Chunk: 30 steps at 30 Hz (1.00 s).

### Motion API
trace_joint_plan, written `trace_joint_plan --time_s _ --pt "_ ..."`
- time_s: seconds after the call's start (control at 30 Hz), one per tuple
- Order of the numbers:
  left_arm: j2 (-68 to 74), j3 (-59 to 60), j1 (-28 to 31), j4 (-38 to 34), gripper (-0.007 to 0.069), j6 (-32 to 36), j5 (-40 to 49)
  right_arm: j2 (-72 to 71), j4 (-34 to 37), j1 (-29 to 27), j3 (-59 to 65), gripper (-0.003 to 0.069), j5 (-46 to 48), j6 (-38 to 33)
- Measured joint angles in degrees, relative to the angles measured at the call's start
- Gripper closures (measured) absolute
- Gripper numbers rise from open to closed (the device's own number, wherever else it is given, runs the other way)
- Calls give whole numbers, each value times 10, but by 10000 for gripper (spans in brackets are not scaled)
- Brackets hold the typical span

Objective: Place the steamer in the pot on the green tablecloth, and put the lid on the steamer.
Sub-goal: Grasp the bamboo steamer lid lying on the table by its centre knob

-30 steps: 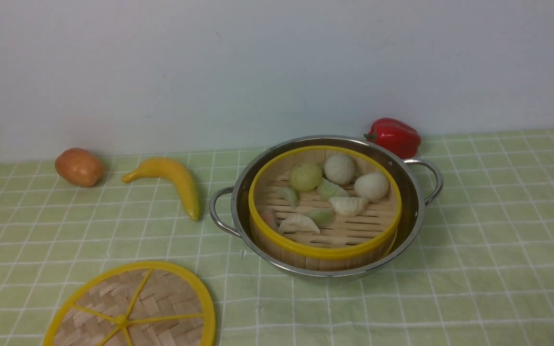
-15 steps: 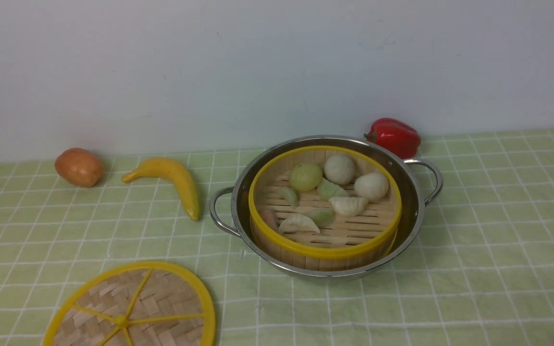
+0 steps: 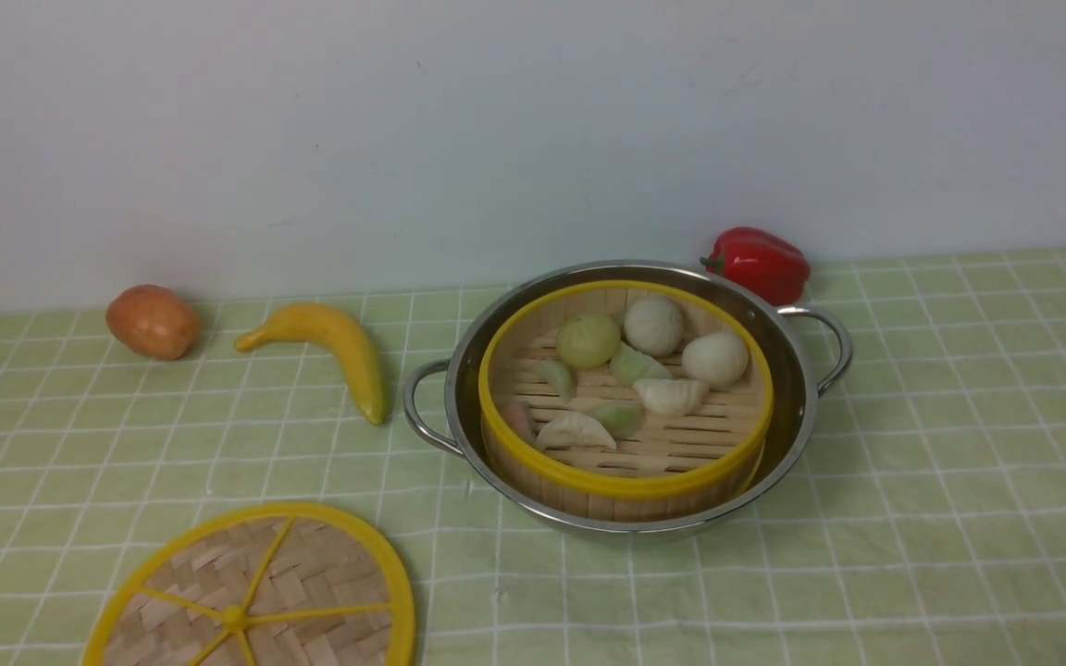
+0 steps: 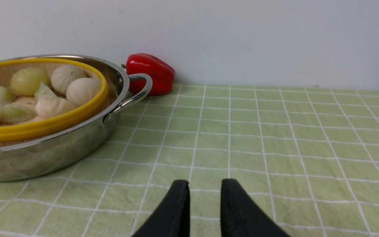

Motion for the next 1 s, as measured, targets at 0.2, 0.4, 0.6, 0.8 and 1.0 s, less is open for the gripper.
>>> trace_joint_plan --time_s 0.2,0.4,0.6,0.8,1.0 --pt "0 0 0 -212 382 -136 -155 0 0 0 0 475 -1 0" --pt "0 -1 0 -285 382 -188 -243 0 0 0 0 467 -1 0" --pt "51 -90 0 -303 381 -208 -72 0 0 0 0 456 -1 0" --pt "252 -247 0 -311 381 -200 171 0 0 0 0 439 -1 0" --pt "451 -373 0 -334 381 -49 325 0 0 0 0 424 -1 0"
